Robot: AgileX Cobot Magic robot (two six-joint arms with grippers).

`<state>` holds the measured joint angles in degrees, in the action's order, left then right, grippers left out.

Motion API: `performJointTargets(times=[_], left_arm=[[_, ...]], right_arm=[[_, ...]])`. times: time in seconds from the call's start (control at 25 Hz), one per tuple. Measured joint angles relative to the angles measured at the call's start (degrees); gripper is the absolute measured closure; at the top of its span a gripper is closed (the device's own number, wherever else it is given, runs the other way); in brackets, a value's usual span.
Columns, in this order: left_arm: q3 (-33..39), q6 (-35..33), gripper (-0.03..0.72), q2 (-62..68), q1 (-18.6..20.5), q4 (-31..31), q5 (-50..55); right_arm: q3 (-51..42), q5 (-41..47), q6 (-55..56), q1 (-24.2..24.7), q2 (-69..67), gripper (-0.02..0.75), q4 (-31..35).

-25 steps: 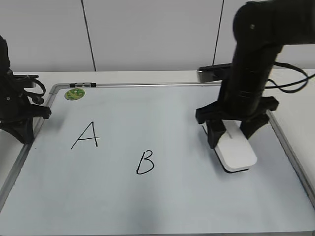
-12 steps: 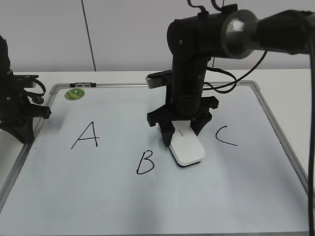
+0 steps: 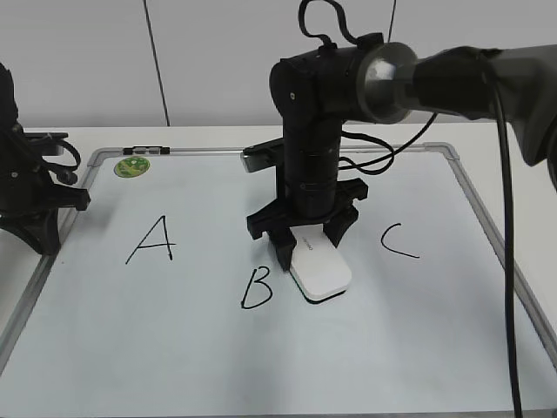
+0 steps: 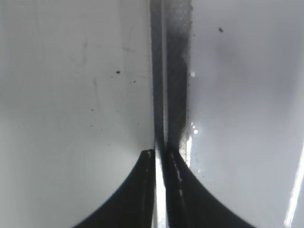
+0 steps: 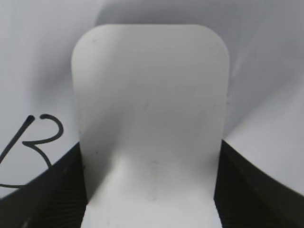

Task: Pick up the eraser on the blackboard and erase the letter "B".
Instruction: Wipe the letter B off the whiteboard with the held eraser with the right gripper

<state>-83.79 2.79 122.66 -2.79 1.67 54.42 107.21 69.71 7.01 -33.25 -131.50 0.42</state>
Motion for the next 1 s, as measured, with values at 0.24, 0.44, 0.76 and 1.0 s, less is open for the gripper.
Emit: performJointTargets(times=[0.24, 0.44, 0.76, 1.0], left_arm=[[0.0, 0.0, 0.652, 0.0, 0.0, 0.0, 0.0], [0.0, 0.0, 0.652, 0.0, 0.0, 0.0, 0.0], [0.0, 0.0, 0.652, 0.0, 0.0, 0.0, 0.0], [0.0, 0.0, 0.652, 0.0, 0.0, 0.0, 0.0]], right_arm=[[0.0, 0.2, 0.0, -3.0, 0.0, 0.214, 0.1], [0.0, 0.2, 0.0, -5.6, 0.0, 0.214, 1.3], [0.0, 0.2, -0.5, -9.7, -0.1, 0.214, 4.8], [0.0, 0.2, -0.8, -11.7, -0.1, 0.214, 6.1]])
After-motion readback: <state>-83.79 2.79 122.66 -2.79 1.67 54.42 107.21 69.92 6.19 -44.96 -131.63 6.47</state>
